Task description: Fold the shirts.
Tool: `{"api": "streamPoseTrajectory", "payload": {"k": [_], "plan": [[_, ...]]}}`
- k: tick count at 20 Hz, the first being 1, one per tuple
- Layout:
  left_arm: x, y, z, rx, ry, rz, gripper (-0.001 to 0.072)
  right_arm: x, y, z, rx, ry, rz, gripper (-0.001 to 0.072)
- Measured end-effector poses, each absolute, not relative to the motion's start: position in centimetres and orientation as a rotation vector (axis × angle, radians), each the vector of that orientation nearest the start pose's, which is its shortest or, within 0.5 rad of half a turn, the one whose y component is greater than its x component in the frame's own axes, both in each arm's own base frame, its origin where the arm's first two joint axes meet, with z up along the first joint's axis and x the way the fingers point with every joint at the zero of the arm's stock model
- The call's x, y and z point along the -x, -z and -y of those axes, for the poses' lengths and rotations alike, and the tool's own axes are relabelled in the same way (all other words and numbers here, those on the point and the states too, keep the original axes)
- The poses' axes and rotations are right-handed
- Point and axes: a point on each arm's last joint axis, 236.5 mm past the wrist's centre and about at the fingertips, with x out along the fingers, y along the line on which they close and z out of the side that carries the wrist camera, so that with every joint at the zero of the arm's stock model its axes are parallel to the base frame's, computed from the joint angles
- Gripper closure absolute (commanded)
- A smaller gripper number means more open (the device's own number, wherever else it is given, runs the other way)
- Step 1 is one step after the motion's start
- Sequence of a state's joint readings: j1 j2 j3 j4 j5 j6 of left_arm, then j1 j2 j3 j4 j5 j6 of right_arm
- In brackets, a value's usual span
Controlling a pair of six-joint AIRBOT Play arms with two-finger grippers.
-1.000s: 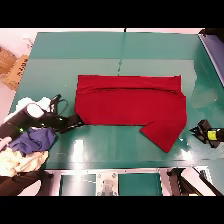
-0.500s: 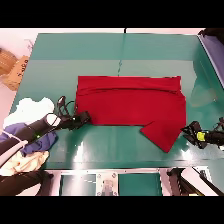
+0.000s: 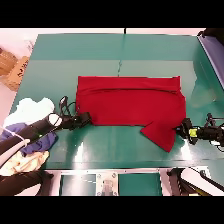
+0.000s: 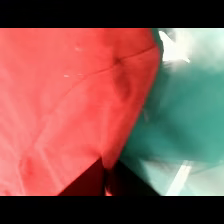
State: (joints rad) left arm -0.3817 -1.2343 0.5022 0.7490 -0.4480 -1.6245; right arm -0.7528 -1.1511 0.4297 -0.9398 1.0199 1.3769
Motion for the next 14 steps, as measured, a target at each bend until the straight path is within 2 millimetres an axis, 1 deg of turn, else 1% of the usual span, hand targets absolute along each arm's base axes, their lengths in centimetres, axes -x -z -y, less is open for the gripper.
{"api": "streamPoseTrajectory", "payload": {"k": [3,7,10,13,14], "plan": [[-28.3,11.2,19.3,0.636,0.198,-1.306,0.0682,-22.3,12.0,4.5,-1.108,0.263,-1.339,0.0697],[-28.8,10.0,17.2,0.556,0.216,-1.347,0.0682,-22.4,10.8,4.9,-1.086,0.267,-1.332,0.0697],[-29.8,8.3,16.4,0.506,0.237,-1.345,0.0682,-23.2,8.9,5.0,-1.091,0.255,-1.296,0.0697],[-31.1,6.4,16.1,0.456,0.263,-1.323,0.0683,-24.5,6.4,5.3,-1.075,0.225,-1.254,0.0696],[-31.8,5.5,16.1,0.446,0.271,-1.306,0.0683,-25.2,5.4,5.2,-1.071,0.206,-1.237,0.0696]]}}
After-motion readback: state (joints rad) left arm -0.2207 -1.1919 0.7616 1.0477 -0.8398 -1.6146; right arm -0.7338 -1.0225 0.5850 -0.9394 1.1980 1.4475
